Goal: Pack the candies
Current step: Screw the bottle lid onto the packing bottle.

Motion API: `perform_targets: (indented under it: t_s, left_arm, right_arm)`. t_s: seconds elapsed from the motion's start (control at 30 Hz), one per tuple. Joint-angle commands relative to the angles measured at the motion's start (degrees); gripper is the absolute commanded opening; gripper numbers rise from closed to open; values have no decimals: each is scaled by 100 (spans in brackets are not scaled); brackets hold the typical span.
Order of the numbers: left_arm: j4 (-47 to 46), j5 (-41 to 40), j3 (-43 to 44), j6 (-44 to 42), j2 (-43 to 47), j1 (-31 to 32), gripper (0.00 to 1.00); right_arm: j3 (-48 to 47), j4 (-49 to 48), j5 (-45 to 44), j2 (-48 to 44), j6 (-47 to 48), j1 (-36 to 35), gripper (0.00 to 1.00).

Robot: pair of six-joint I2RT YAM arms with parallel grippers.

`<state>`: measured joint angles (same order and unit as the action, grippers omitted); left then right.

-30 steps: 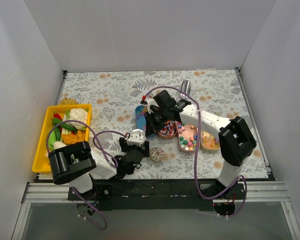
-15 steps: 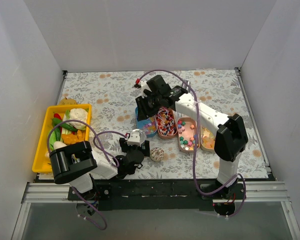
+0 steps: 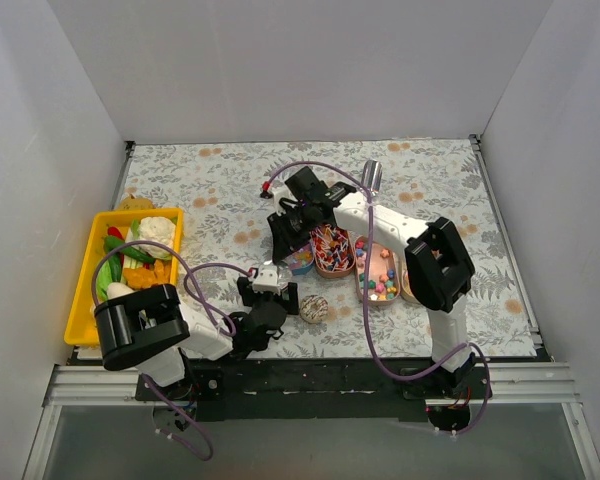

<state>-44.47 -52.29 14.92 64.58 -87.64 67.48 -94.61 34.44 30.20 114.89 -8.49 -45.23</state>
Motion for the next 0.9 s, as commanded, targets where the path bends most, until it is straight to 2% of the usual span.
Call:
perform_targets:
  t_s: [0.0,0.17,0.43,0.63,0.73,0.77,0.83,0.87]
  left_arm:
    - [1071,554,-235,459,-263,46,76]
    - [1265,518,-138,591,-350,46,76]
    - [1458,492,-94,828,-386,46,77]
    - [1459,518,-103,811,-403,46,77]
    - [1388,571,-121,715,-377,46,77]
    - [1380,571,-129,688,-360,54,77]
    - [1353,571,-129,662,-351,81,77]
    - [1336,571,-138,635,-359,89,77]
  right_arm:
    - [284,-25,276,-247,172,-73,22]
    - [767,-51,338,-485,199,-100,11]
    - [2085,-323,505,-1117,164,-231,6]
    - [2368,-324,531,-1469,190,-363,4]
    - [2114,-140,-301,-1732,137,-381,4]
    - [1869,-104,-1000,-1803,15,-381,4]
    - [1587,-156,-1558,-1988,-100,-372,6]
    - [1342,-200,-1900,-2023,-152,-372,18]
